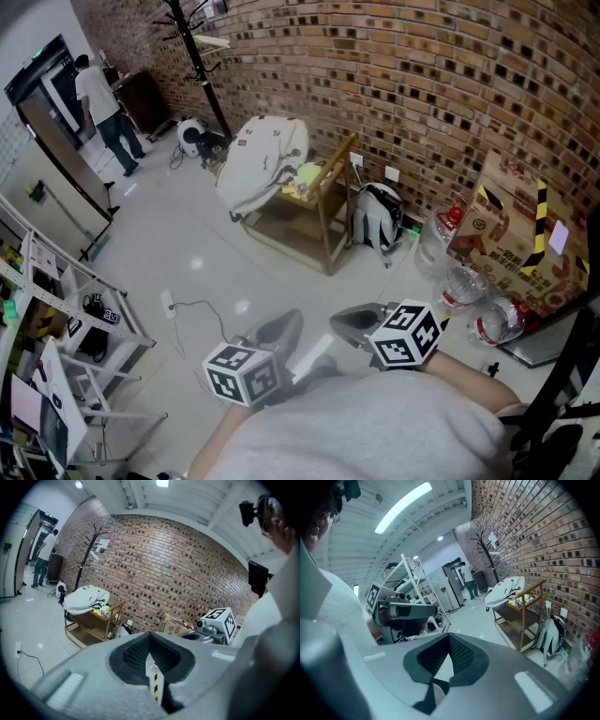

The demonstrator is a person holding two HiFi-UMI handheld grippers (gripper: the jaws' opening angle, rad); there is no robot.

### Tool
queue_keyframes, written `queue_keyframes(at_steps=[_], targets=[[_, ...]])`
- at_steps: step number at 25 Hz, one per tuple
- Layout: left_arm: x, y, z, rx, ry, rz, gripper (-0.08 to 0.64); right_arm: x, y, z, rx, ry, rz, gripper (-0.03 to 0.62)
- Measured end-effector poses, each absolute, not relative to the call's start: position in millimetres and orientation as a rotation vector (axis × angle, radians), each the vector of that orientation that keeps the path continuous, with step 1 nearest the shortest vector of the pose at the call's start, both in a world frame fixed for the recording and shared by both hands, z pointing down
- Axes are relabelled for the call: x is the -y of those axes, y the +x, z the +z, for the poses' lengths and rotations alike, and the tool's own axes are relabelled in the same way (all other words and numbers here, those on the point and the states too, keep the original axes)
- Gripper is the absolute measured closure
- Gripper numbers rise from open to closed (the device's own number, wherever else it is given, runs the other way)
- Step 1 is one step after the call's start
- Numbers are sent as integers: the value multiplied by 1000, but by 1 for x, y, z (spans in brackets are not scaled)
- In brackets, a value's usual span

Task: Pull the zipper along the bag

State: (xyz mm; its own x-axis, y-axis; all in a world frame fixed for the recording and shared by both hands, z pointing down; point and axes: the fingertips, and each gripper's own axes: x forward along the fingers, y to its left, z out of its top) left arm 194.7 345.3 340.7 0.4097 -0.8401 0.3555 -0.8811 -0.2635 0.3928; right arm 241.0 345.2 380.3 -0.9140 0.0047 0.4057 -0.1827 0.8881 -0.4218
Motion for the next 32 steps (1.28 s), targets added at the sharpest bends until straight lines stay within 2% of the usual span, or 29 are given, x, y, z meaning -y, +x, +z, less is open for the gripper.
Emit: queue_keyframes(at_steps=[6, 15, 21, 32], targets=[[-343, 185, 337, 1490, 2136, 98, 560, -332, 230, 376, 2669, 109, 645, 594], [-308, 112, 375, 1550, 2022, 56, 560, -293, 167, 408, 2618, 42, 655, 594], [-241, 34, 386, 1536, 2013, 63, 560, -226, 94, 420, 2599, 66, 706, 594], [-50, -156, 403, 1386, 2008, 157, 560, -44, -76, 432, 2550, 250, 911, 594]])
